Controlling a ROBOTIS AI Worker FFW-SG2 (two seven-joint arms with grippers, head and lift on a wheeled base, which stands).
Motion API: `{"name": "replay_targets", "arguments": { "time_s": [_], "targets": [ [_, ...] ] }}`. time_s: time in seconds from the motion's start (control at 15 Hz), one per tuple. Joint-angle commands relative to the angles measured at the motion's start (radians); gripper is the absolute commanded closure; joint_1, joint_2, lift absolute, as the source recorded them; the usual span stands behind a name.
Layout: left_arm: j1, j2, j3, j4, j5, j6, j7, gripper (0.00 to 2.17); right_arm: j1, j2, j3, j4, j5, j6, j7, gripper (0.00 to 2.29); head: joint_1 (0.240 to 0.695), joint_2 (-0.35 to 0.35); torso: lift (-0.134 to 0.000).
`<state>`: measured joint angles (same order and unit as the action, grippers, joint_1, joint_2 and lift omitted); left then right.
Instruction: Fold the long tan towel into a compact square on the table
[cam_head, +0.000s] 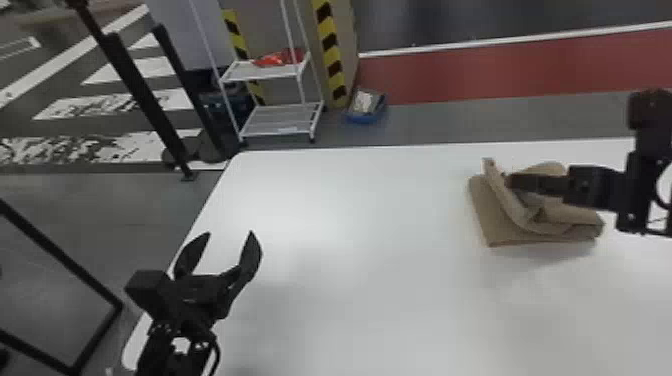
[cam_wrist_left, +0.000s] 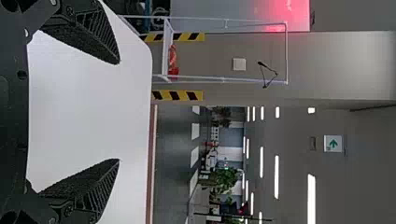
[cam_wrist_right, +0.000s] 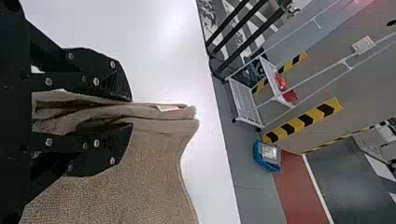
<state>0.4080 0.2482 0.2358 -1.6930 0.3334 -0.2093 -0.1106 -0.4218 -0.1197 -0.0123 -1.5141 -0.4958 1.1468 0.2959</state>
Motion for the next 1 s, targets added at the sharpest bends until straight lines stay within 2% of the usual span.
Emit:
{"name": "replay_targets", "arguments": {
  "time_s": [0.0,0.13,0.2,0.27,0.33,0.4,0.47,0.73,0.93],
  "targets": [
    [0.000,0.000,-0.001,0.001,0.001,-0.003,-0.001,0.15,0.023,0.000,-0.008,-0.001,-0.029,-0.058,0.003,0.03,0.695,0.292,-0.123],
    [0.002,0.000,-0.001,0.001,0.001,-0.003,-0.001,0.15,0.024,0.000,-0.034,-0.001,-0.066,-0.064,0.017,0.06,0.695,0.293,-0.123],
    [0.002,0.000,-0.001,0.001,0.001,-0.003,-0.001,0.15,0.024,0.000,-0.037,-0.001,-0.060,-0.089,0.014,0.12,0.695,0.293,-0.123],
    [0.005,0.000,-0.001,0.001,0.001,-0.003,-0.001,0.15,0.018,0.000,-0.032,-0.001,-0.029,-0.092,0.005,0.45,0.695,0.291,-0.123],
    [0.005,0.000,-0.001,0.001,0.001,-0.003,-0.001,0.15,0.011,0.000,-0.020,-0.001,0.017,-0.089,-0.003,0.89,0.695,0.286,-0.123],
    [0.005,0.000,-0.001,0.001,0.001,-0.003,-0.001,0.15,0.006,-0.001,0.012,-0.001,0.075,-0.083,-0.047,1.61,0.695,0.281,-0.123],
    [0.005,0.000,-0.001,0.001,0.001,-0.003,-0.001,0.15,-0.005,0.000,0.043,0.002,0.137,-0.074,-0.090,2.11,0.695,0.276,-0.123],
    [0.003,0.005,-0.001,0.001,0.001,-0.003,-0.001,0.15,-0.052,0.012,0.110,0.115,0.241,-0.077,-0.104,2.11,0.695,0.248,-0.123],
    [0.003,0.006,-0.003,0.003,0.001,-0.003,-0.001,0.15,-0.091,0.032,0.170,0.178,0.244,-0.098,-0.095,2.11,0.695,0.254,-0.123]
  ]
}}
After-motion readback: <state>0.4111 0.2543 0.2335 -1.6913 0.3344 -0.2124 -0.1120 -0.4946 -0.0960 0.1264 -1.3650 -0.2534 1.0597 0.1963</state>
